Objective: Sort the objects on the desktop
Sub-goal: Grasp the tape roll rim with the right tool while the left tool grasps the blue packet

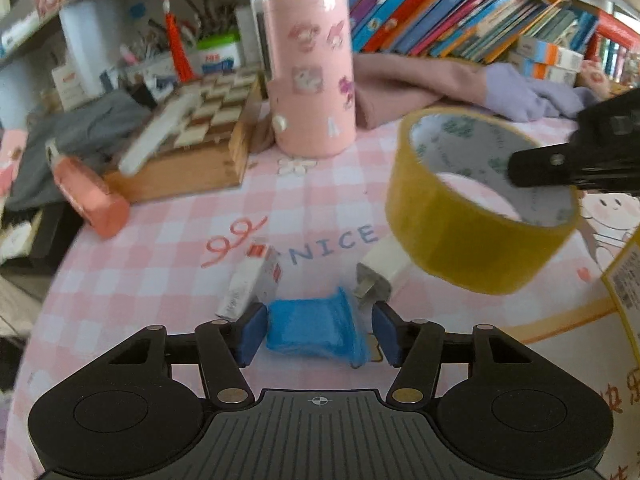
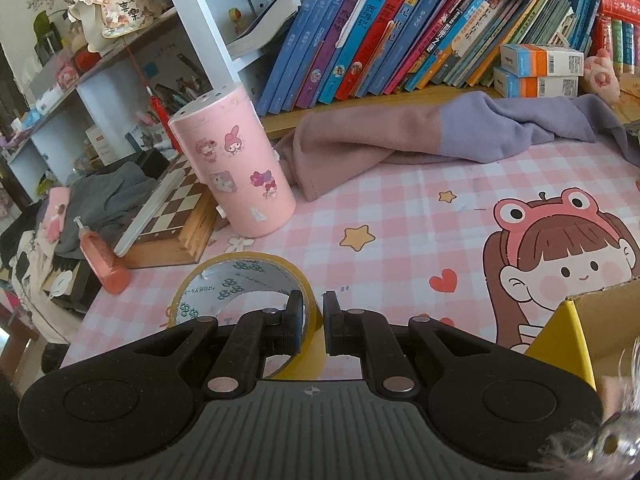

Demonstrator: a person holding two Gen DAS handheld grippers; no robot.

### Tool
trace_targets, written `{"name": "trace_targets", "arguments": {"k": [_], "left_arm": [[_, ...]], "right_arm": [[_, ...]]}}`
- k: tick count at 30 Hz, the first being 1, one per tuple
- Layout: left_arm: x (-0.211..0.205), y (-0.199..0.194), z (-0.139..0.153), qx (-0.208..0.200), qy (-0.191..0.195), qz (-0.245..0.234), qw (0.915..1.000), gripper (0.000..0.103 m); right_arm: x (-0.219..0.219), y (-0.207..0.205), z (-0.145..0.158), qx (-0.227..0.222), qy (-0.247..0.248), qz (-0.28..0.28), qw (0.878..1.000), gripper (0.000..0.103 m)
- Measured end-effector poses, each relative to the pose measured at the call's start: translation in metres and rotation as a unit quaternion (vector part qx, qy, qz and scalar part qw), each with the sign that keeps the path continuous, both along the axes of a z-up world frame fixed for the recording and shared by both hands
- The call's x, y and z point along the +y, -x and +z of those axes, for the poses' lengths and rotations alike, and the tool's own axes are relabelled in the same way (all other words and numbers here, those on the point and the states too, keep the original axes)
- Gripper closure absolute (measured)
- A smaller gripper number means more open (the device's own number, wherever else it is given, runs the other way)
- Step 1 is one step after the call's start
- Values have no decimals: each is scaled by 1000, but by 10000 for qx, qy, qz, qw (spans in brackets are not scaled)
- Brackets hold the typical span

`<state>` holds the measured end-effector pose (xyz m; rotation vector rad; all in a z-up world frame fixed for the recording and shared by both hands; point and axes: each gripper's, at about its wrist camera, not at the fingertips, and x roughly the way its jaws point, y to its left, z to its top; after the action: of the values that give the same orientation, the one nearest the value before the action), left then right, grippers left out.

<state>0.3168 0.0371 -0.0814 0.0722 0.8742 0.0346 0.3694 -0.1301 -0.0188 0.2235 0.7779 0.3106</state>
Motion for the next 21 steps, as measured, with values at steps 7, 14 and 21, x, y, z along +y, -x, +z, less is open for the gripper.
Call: {"name": "trace_targets", "arguments": {"k": [7,14,21], "left_arm": [[4,1,-2,-40,227,41,9997,58],[11,11,8,1,433,21,9991,64],[23,44,33,-238,712,57,9972,64]], "right_arm": [[0,1,0,5,23,27,10000,94],[2,7,0,7,61,77,10000,94],[-2,19,7,-103,117,-21,9999,94]]}}
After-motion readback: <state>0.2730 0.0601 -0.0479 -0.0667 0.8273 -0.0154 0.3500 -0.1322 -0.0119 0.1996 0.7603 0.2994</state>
